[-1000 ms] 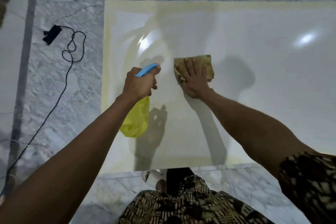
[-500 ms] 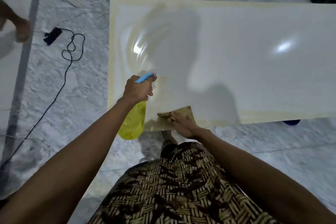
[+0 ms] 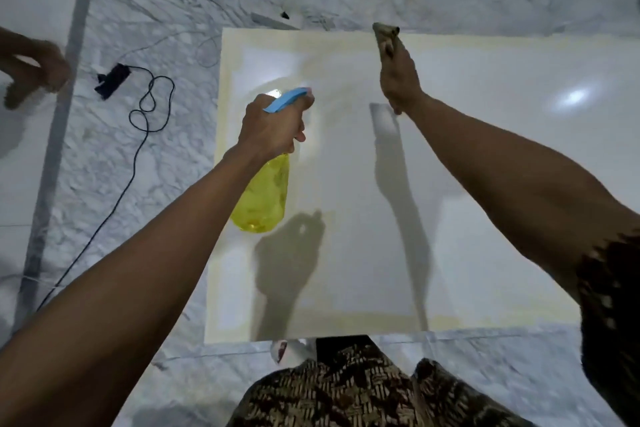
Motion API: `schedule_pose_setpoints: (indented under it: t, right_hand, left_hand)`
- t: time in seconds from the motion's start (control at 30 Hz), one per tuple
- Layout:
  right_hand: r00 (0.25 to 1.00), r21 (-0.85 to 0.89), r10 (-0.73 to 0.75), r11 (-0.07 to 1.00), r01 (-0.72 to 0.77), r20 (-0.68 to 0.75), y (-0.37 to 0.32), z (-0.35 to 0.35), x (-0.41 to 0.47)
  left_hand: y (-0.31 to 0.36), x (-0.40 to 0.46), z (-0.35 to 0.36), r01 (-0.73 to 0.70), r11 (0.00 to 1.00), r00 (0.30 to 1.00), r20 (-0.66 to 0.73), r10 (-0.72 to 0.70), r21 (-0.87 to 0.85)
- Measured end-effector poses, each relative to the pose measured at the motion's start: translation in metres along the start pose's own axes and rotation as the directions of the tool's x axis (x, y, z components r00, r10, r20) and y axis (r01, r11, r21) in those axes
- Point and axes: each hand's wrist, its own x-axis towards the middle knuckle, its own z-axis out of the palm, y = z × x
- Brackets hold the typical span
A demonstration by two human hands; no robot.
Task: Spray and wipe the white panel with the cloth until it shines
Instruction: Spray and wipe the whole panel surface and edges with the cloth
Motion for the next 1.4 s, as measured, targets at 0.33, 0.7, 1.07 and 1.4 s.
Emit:
schedule_pose_setpoints:
  t: [0.33, 0.7, 1.07, 1.4]
  right_hand:
    - [0.963, -0.751, -0.024, 0.622, 0.224, 0.268, 0.095, 0.118, 0.108]
    - [0.918, -0.676, -0.139, 0.638, 0.370, 0.371, 0.139, 0.138, -0.167]
    - [0.806, -0.547, 0.325, 0.837, -0.002, 0.494, 0.070, 0.126, -0.399]
    - [0.911, 0.488, 0.403, 0.780, -0.391, 0.086, -0.013, 0.022, -0.228]
  left_hand:
    - [-0.020, 0.080, -0.011, 0.025, 1.000, 0.997, -0.074, -0.026, -0.008]
    - [-0.101, -0.044, -0.038, 0.127, 0.991, 0.992, -0.023, -0.127, 0.043]
    - [-0.156, -0.166, -0.050, 0.110, 0.991, 0.991, 0.068, -0.116, 0.080]
    - [-0.081, -0.124, -0.061, -0.078, 0.996, 0.994, 0.077, 0.074, 0.041]
